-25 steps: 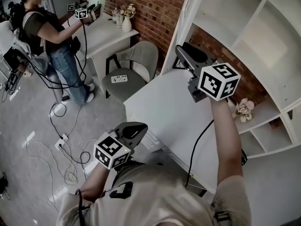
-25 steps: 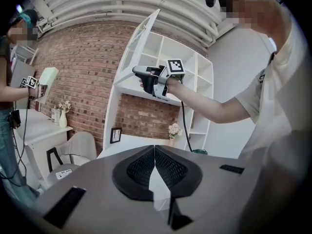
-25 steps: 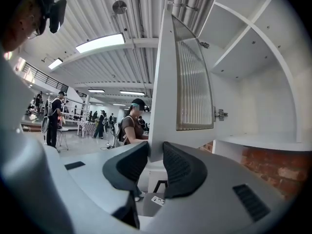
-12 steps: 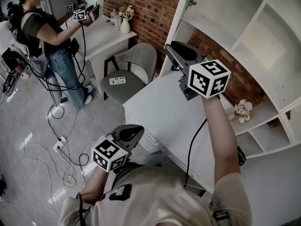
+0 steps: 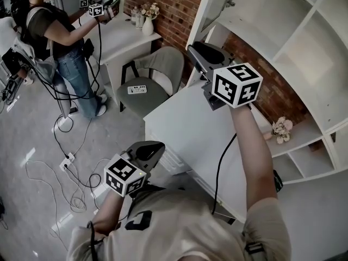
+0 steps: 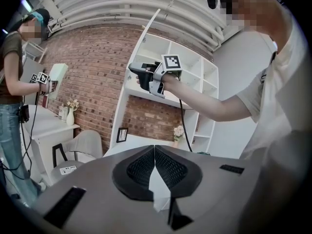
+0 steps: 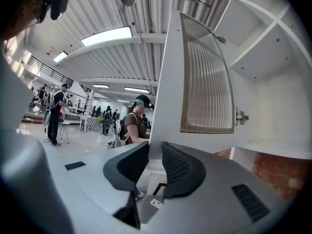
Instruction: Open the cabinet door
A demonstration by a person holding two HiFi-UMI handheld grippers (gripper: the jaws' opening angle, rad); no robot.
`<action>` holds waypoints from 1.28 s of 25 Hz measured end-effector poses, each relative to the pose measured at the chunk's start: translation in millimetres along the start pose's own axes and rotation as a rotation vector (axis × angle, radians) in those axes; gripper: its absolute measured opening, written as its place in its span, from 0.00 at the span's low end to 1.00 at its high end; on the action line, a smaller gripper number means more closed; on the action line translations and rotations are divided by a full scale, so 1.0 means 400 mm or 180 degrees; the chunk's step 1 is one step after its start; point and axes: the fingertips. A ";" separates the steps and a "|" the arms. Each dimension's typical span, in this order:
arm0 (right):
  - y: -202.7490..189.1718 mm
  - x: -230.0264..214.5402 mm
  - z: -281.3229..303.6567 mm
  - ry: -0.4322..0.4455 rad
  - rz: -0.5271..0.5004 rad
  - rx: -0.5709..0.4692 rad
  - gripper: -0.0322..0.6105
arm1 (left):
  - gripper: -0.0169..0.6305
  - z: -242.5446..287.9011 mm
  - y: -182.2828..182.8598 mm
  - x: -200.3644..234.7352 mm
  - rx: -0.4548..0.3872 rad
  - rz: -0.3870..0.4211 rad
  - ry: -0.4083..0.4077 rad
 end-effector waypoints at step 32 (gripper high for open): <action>-0.040 -0.096 0.185 -0.0429 -0.0113 0.0241 0.10 | 0.05 -0.040 -0.041 0.113 0.0086 -0.0178 0.0233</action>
Point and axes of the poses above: the fingertips, and each gripper's own axes: z forward along the fingers, x to its left, y out of its top, and after that the axes turned 11 degrees about y, right-handed
